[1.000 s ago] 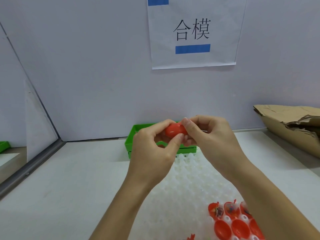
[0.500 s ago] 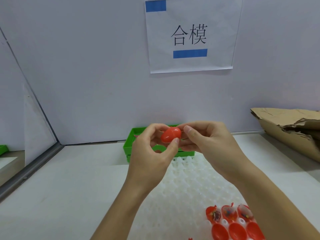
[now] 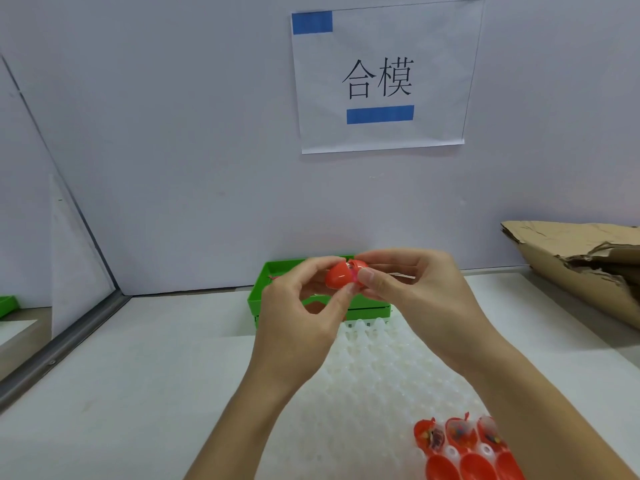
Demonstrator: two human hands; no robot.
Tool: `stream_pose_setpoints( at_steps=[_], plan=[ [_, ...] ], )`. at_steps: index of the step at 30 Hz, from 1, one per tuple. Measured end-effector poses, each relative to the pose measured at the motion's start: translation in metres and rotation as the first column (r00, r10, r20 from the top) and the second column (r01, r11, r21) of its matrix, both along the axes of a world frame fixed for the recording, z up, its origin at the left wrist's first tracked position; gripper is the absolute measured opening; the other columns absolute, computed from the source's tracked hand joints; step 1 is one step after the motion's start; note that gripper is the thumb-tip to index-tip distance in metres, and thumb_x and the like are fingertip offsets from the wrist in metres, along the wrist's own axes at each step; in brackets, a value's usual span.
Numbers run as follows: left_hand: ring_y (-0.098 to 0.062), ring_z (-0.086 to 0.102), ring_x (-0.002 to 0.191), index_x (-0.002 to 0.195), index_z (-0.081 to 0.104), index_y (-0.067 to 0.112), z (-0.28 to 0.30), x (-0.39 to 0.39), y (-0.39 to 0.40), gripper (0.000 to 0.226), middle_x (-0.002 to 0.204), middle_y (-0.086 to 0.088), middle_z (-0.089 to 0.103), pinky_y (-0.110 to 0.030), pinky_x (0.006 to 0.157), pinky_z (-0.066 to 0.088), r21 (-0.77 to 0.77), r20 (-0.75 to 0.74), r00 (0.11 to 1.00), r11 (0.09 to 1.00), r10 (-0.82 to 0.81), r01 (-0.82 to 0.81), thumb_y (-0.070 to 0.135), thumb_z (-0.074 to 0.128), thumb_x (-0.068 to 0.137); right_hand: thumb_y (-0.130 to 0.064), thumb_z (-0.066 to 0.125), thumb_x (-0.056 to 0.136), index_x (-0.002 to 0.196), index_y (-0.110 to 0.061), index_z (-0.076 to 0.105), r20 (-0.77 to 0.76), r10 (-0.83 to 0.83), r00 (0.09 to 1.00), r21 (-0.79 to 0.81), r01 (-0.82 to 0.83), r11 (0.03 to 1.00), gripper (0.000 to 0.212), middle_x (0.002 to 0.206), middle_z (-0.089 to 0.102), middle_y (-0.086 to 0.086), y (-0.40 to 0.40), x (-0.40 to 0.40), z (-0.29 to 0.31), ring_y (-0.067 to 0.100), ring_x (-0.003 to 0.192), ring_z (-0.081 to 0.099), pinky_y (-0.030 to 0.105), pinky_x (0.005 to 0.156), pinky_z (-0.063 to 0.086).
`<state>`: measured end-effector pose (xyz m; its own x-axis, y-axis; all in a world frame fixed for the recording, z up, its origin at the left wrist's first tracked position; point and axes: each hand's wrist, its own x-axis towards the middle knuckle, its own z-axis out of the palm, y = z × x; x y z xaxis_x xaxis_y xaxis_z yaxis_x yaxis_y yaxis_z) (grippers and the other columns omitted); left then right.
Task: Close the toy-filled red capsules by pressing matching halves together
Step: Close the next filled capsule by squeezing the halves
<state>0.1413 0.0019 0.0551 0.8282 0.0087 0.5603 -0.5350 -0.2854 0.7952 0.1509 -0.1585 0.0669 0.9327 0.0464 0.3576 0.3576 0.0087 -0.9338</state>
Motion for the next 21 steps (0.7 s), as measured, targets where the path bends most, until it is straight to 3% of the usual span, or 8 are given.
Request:
stream_pose_setpoints(
  at_steps=[7,10,16,21],
  plan=[
    [-0.010,0.072,0.070,0.110,0.076,0.014,0.002,0.002,0.009,0.031,0.081,0.007,0.076,-0.020,0.068,0.058,0.030,0.001,1.000,1.000,0.006,-0.006,0.000,0.075,0.082,-0.018,0.082,0.075,0.099,-0.016,0.078,0.039,0.005,0.999,-0.042,-0.004,0.999,0.025,0.090,0.079,-0.002,0.003,-0.002,-0.001,0.013,0.087,0.075,0.025,0.082,0.059],
    [-0.008,0.071,0.069,0.107,0.077,0.013,0.003,0.003,0.012,0.031,0.078,0.006,0.074,-0.017,0.067,0.057,0.027,-0.007,1.000,1.000,-0.007,0.007,-0.005,0.073,0.082,-0.018,0.080,0.069,0.102,-0.011,0.079,0.069,0.049,0.996,-0.043,-0.046,0.998,0.033,0.088,0.079,-0.002,0.004,-0.003,0.000,0.012,0.084,0.075,0.020,0.078,0.058],
    [-0.016,0.073,0.086,0.111,0.073,0.019,0.006,-0.001,0.012,0.027,0.092,0.005,0.075,-0.033,0.080,0.061,0.046,-0.023,0.992,0.991,-0.121,0.122,0.006,0.073,0.086,-0.007,0.080,0.076,0.093,-0.015,0.078,0.088,0.026,0.996,-0.028,-0.024,0.999,0.019,0.086,0.079,-0.002,0.003,-0.002,0.001,0.013,0.082,0.076,0.019,0.076,0.058],
    [-0.020,0.073,0.086,0.108,0.073,0.009,0.006,-0.002,0.012,0.027,0.092,-0.003,0.075,-0.027,0.078,0.059,-0.051,-0.002,0.979,0.978,-0.204,0.203,0.021,0.070,0.084,-0.009,0.080,0.076,0.091,-0.015,0.077,0.093,0.015,0.996,0.003,-0.015,1.000,0.017,0.082,0.078,-0.003,0.005,-0.003,0.001,0.012,0.078,0.076,0.016,0.071,0.056]
  ],
)
